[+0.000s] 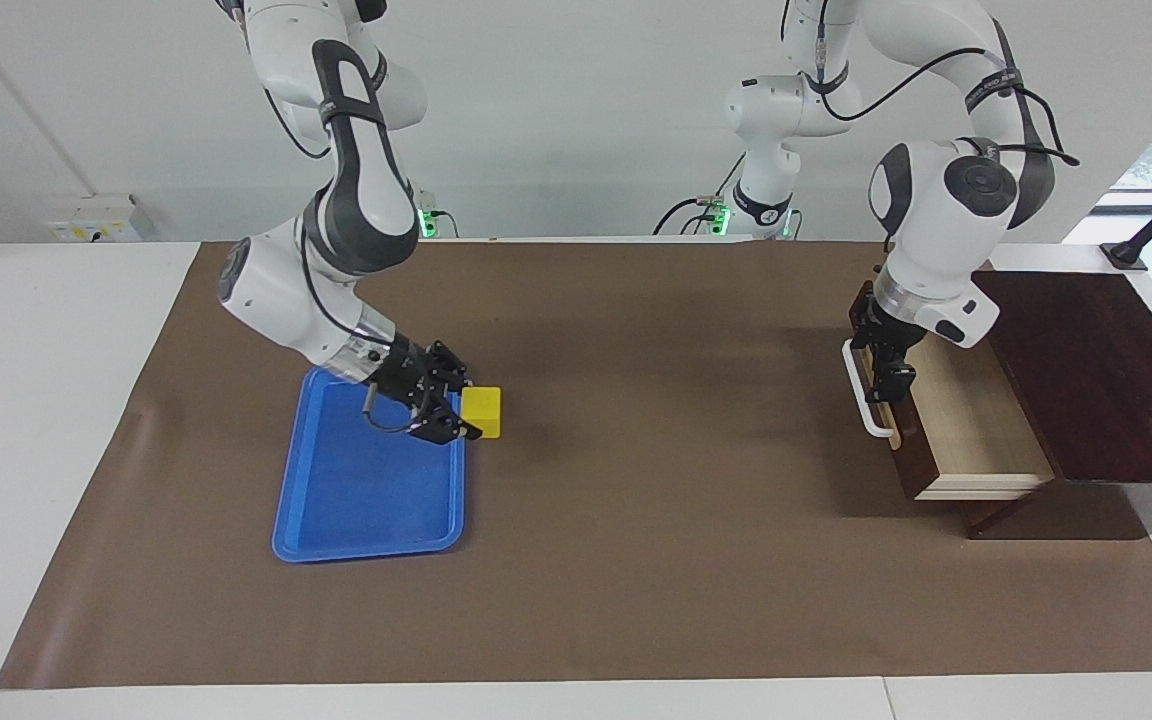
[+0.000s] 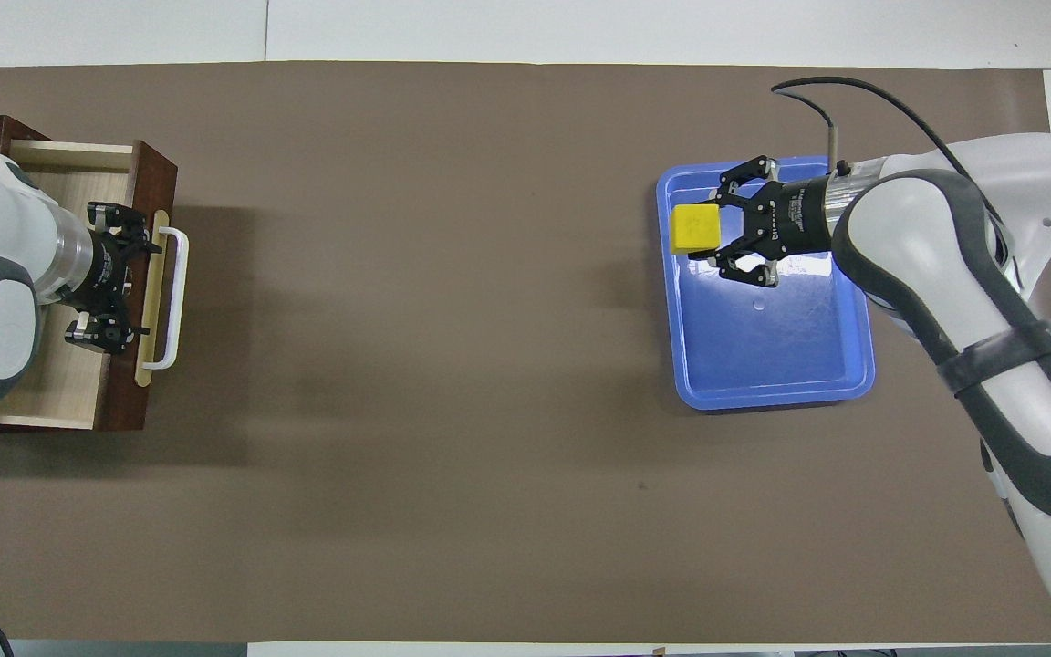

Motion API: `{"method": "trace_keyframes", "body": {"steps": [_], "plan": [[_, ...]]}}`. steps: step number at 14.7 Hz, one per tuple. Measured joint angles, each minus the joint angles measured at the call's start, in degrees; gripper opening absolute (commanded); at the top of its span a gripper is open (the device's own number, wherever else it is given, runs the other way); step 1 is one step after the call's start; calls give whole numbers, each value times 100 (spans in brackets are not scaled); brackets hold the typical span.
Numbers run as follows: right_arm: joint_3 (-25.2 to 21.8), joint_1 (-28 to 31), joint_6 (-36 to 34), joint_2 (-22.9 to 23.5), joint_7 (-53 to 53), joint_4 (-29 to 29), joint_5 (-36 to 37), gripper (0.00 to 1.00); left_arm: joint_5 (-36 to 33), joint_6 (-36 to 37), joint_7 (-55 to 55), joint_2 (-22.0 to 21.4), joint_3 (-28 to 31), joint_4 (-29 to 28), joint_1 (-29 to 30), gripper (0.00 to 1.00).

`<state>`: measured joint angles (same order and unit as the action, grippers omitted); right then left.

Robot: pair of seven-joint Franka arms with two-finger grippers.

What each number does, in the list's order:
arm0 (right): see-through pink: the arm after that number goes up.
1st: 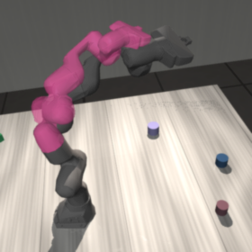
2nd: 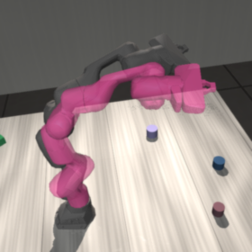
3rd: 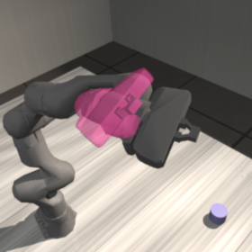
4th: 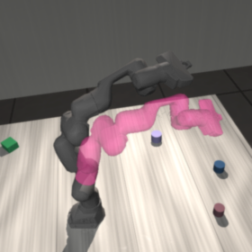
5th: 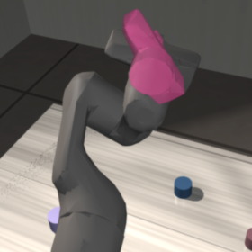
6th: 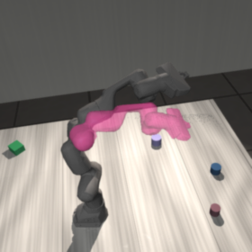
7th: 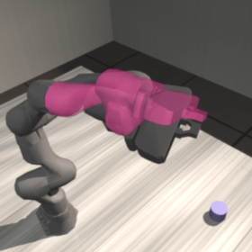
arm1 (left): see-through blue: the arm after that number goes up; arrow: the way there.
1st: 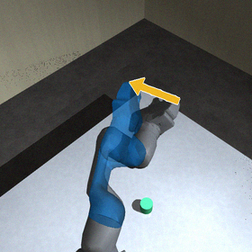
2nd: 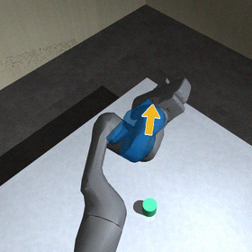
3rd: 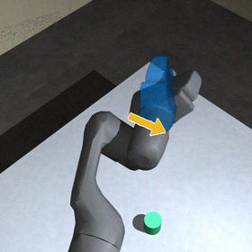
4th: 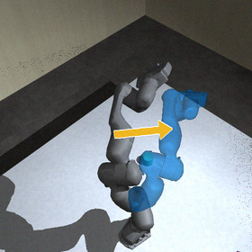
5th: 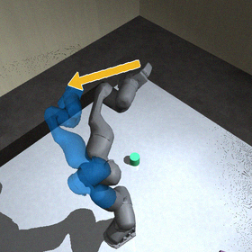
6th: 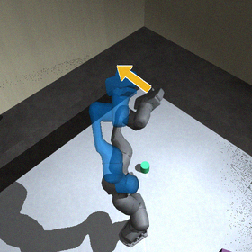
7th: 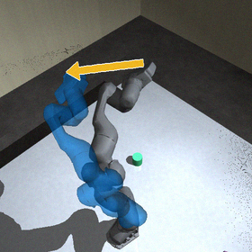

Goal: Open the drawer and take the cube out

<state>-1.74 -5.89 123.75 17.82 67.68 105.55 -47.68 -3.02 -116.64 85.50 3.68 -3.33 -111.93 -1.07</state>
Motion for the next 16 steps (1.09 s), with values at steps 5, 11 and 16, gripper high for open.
{"method": "trace_keyframes", "body": {"steps": [5, 11, 16], "plan": [[-4, 409, -19, 296, -515, 84, 220, 0, -39, -68, -741, -13, -43, 2, 370, 100], [36, 420, -146, 262, -656, 545, 231, 0, -117, -156, -1759, -23, -45, -10, 1270, 100], [36, 420, -199, -47, -934, 1185, 231, 0, -208, 173, -1829, -22, -100, 61, 1093, 100]]}}
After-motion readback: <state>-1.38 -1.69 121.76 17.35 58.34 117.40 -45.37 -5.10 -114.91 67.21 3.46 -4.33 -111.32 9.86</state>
